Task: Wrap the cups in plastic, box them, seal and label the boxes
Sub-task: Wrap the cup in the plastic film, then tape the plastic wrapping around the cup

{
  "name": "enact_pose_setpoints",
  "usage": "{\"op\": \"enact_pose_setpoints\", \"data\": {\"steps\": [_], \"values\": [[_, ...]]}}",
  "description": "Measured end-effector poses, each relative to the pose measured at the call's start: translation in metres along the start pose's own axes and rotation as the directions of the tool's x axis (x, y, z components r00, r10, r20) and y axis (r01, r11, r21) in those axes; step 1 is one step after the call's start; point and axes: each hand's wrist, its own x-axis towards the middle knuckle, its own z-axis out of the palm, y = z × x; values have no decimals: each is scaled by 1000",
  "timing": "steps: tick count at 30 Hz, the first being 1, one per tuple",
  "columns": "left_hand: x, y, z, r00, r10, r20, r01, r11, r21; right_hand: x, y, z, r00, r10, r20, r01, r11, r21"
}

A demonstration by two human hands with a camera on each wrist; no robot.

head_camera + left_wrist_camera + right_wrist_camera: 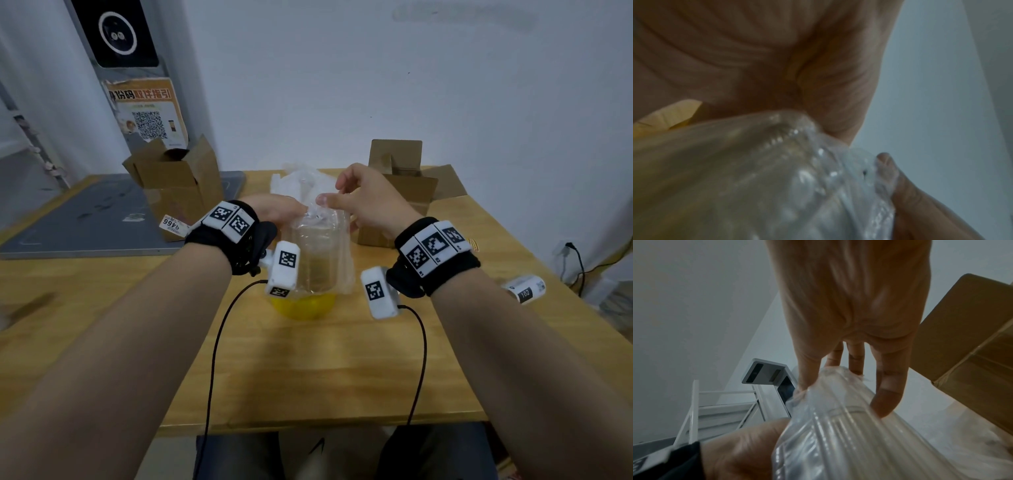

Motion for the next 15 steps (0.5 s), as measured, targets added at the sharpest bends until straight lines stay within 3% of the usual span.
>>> {"op": "enact_pose_setpoints", "data": {"steps": [6, 11, 15], "values": [[-2, 2, -3, 995, -62, -79, 70, 991, 113, 1, 0, 8, 999, 1, -34, 1, 999, 52], [-19, -4, -8, 982, -90, -164, 81, 995, -65, 1, -6, 12, 997, -27, -72, 35, 992, 120], [-35, -9, -26, 949, -52, -312, -17, 977, -214, -1, -7, 12, 970, 70, -232, -41, 991, 129]]}}
